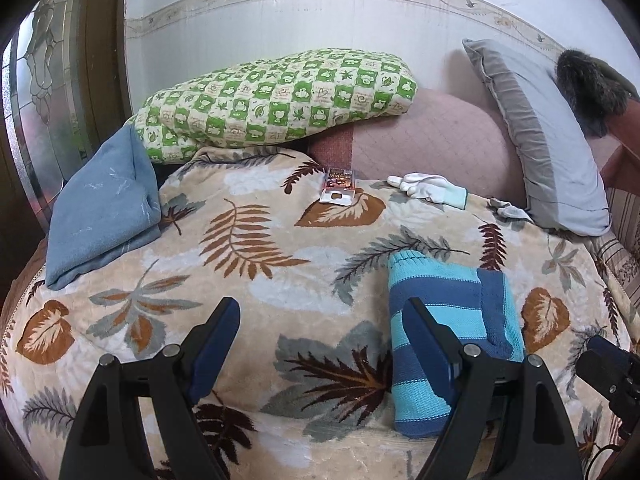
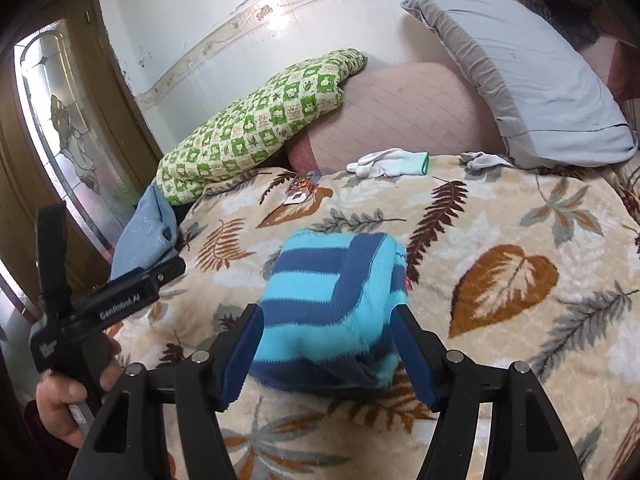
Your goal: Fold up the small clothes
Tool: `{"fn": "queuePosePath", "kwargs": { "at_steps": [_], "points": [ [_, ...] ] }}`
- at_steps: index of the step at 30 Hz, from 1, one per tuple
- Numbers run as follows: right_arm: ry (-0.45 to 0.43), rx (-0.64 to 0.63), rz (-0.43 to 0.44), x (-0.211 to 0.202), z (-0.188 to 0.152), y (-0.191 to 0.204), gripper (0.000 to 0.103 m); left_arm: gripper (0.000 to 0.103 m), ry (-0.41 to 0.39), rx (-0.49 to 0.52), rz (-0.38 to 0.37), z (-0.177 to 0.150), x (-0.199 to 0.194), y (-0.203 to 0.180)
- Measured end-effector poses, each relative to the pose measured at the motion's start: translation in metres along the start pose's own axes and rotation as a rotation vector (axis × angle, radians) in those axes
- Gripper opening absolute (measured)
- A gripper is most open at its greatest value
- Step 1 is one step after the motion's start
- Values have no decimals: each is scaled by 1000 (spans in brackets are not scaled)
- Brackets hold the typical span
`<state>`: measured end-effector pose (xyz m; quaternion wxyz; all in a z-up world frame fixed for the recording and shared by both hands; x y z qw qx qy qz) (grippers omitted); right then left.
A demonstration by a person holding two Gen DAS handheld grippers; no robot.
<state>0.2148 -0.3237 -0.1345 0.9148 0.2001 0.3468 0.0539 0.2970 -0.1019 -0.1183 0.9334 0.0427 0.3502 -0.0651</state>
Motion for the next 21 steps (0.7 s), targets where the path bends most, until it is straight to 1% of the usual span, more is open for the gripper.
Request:
{"fn": "queuePosePath", "kwargs": {
  "at_steps": [6, 9, 15, 21],
  "points": [
    [25, 28, -8, 13, 1, -11, 70, 84, 13, 32, 9, -2, 5, -6],
    [34, 39, -8, 19, 3, -16, 70, 84, 31, 33, 0, -3, 10, -6],
    [38, 22, -46, 29, 6, -22, 70, 84, 63, 53, 2, -6, 20, -9],
    [49, 32, -66, 38, 9, -31, 70, 84, 70, 55, 6, -6, 25, -9]
  ]
}}
Point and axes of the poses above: each gripper's, at about its wrist camera, not at the fingertips, and x roughly the way its jaws point, y to its left, z to its top, the point moved 1 cm from there along x, roughly the way its jaws point, and after that the axes turned 5 degrees about x, right-handed, at the moved point
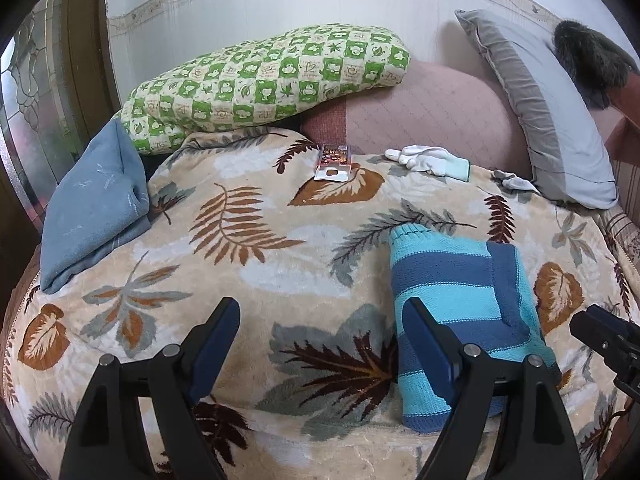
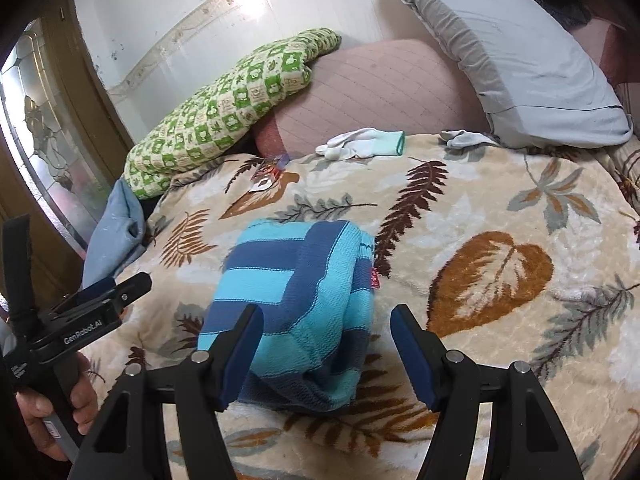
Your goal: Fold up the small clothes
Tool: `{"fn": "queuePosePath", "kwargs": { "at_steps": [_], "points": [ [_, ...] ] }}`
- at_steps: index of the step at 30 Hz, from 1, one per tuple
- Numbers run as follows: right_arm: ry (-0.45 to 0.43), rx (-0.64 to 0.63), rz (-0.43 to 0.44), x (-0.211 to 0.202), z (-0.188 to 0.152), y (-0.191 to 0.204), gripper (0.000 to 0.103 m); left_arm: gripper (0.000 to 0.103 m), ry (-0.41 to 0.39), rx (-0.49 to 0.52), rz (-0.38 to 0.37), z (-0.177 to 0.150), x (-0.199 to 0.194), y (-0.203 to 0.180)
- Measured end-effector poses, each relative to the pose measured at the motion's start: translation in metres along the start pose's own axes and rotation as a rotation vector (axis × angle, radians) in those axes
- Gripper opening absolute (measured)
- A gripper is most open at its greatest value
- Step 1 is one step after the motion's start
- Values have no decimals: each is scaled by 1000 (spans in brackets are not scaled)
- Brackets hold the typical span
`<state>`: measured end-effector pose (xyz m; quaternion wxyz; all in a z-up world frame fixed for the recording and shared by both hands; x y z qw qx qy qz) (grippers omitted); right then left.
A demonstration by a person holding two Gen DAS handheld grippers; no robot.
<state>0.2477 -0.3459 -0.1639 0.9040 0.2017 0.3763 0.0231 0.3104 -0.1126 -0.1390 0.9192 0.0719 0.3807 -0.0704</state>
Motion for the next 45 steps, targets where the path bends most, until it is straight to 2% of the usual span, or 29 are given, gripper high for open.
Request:
{"fn": "queuePosePath", "kwargs": {
  "at_steps": [45],
  "points": [
    [18, 2, 4, 9, -2, -2, 70, 84, 20, 49, -3, -2, 2, -7]
  ]
}}
Point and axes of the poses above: each gripper's, at about its wrist camera, not at the fingertips, and x roughly the way its jaws point, y to its left, z to its top, the point moved 1 cm from there along x, roughly the way its jaws point, and after that the axes turned 5 degrees about x, right-handed, at the moved point
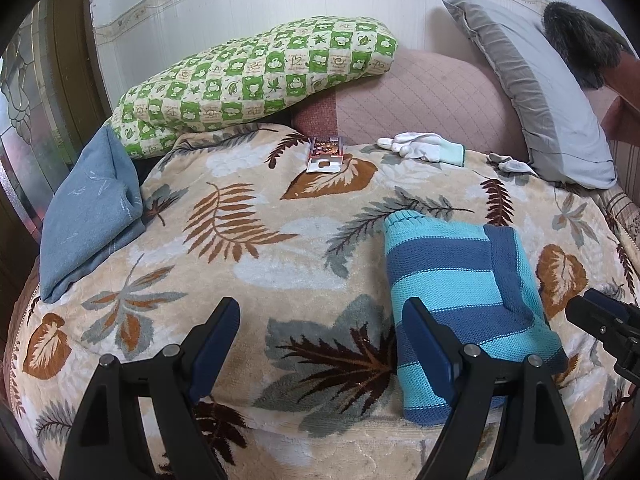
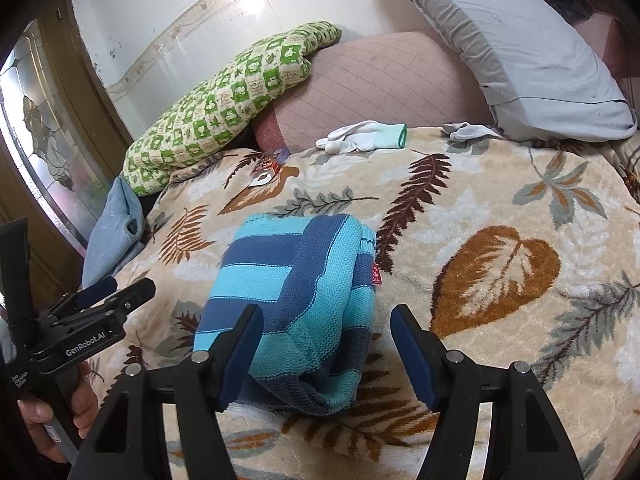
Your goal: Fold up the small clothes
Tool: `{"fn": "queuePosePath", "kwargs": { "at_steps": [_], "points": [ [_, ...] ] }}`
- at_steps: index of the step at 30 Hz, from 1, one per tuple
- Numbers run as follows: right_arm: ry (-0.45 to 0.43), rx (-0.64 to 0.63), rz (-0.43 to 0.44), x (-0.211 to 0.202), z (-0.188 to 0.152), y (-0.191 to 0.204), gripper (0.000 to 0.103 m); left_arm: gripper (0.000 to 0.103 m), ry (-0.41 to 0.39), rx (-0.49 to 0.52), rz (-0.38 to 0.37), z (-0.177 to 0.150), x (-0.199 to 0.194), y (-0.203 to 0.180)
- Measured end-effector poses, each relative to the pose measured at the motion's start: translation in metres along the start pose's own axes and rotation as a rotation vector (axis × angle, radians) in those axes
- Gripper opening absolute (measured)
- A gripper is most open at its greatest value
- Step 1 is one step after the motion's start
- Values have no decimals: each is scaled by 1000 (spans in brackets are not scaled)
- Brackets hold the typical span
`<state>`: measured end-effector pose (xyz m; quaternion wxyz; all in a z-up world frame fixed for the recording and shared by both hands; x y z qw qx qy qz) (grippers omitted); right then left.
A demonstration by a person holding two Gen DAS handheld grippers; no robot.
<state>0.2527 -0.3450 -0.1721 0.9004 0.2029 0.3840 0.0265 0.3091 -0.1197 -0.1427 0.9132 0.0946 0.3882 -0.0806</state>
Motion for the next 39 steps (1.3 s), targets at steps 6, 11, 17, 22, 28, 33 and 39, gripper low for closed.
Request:
{"fn": "queuePosePath", "kwargs": {
  "at_steps": [6, 11, 17, 22, 28, 33, 39],
  "points": [
    [0, -1, 1, 0, 0, 0, 70, 84, 0, 1, -1, 0, 0, 0],
    [0, 1, 1, 0, 0, 0, 70, 84, 2, 1, -3, -1, 0, -1],
    [1, -1, 0, 1, 0, 0, 70, 84, 5, 3, -4, -1, 1, 0],
    [1, 0, 1, 1, 0, -1, 70, 84, 10, 9, -8, -1, 1, 0],
    [2, 0, 1, 1, 1, -1, 70, 84, 11, 10, -10, -1, 1, 0],
    [2, 0, 2, 2, 1, -1, 70, 84, 13, 11, -9, -2, 2, -1],
    [5, 1, 0, 3, 0, -2, 70, 84, 14, 11, -9, -1, 2, -1]
  ]
}}
Point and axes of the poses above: each gripper's, at about its wrist camera, not at the fingertips, and x roughly the way its jaws point, y to its left, z to its top, the point moved 1 cm from there along x, roughly the way its jaws point, and after that the axes turned 5 degrees about x, right-handed, at the moved point
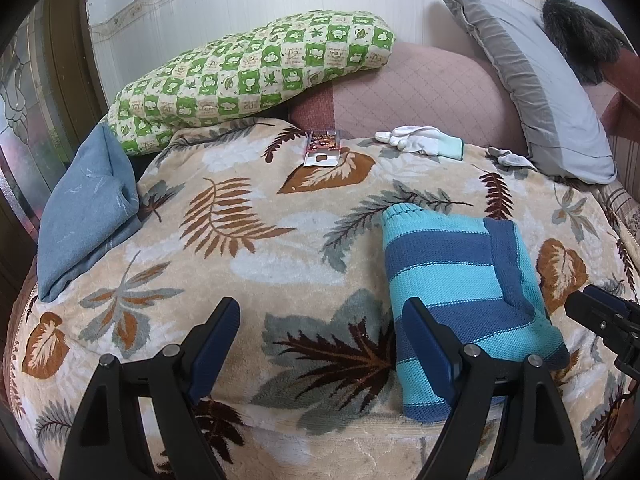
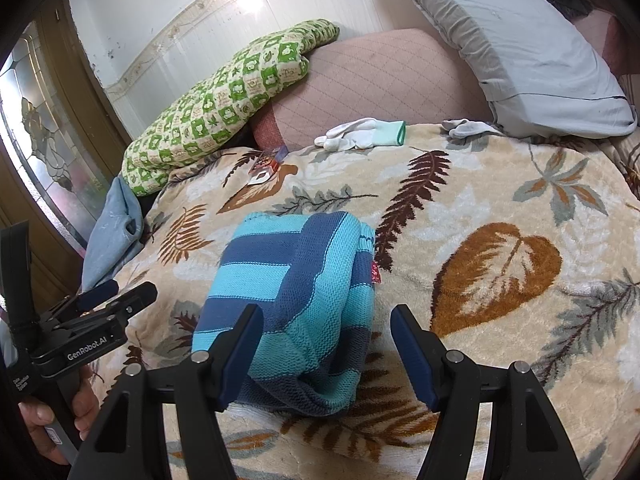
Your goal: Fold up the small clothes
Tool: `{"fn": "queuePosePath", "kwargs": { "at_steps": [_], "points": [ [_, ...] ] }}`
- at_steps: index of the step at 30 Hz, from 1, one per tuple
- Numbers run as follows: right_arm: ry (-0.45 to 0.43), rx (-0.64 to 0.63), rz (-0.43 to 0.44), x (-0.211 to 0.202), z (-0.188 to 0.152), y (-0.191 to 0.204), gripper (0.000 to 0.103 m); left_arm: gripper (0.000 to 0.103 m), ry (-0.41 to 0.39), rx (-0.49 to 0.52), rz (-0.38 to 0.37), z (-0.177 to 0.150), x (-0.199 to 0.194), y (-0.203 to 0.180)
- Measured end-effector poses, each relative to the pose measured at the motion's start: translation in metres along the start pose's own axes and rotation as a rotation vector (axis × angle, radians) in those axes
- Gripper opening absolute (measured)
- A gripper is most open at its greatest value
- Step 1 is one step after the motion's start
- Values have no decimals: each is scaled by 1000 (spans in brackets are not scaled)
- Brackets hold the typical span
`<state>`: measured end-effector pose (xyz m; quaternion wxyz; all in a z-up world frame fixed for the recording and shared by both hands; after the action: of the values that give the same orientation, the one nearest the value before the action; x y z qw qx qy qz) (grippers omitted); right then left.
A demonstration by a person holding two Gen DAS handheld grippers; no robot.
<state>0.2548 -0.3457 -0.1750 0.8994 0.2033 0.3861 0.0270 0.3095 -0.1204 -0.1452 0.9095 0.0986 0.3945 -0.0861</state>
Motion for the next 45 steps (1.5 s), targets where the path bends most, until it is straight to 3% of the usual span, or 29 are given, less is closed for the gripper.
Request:
{"fn": "queuePosePath", "kwargs": {
  "at_steps": [19, 30, 33, 40, 45],
  "points": [
    [35, 150, 74, 12, 1, -25, 70, 84, 41, -6, -47, -3, 15, 1],
    [50, 173, 87, 17, 2, -31, 70, 84, 61, 4, -86, -5, 22, -5],
    [64, 181, 99, 21, 3, -33, 70, 84, 68, 10, -127, -5, 25, -9],
    [109, 218, 144, 37, 5, -42, 70, 84, 102, -29, -327, -3, 37, -14],
    [145, 257, 147, 53, 5, -52, 70, 84, 145, -44, -430, -5, 47, -22]
  ]
}}
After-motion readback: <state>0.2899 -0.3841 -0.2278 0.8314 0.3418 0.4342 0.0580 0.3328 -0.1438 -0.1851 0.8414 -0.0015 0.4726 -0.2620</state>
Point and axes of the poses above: each gripper's, at about its wrist camera, not at the fingertips, and x roughly the way its jaws point, y to its left, z to its top, the point moved 1 cm from there along x, roughly the way its jaws point, and after that the axes turned 5 degrees about x, right-handed, at the moved point
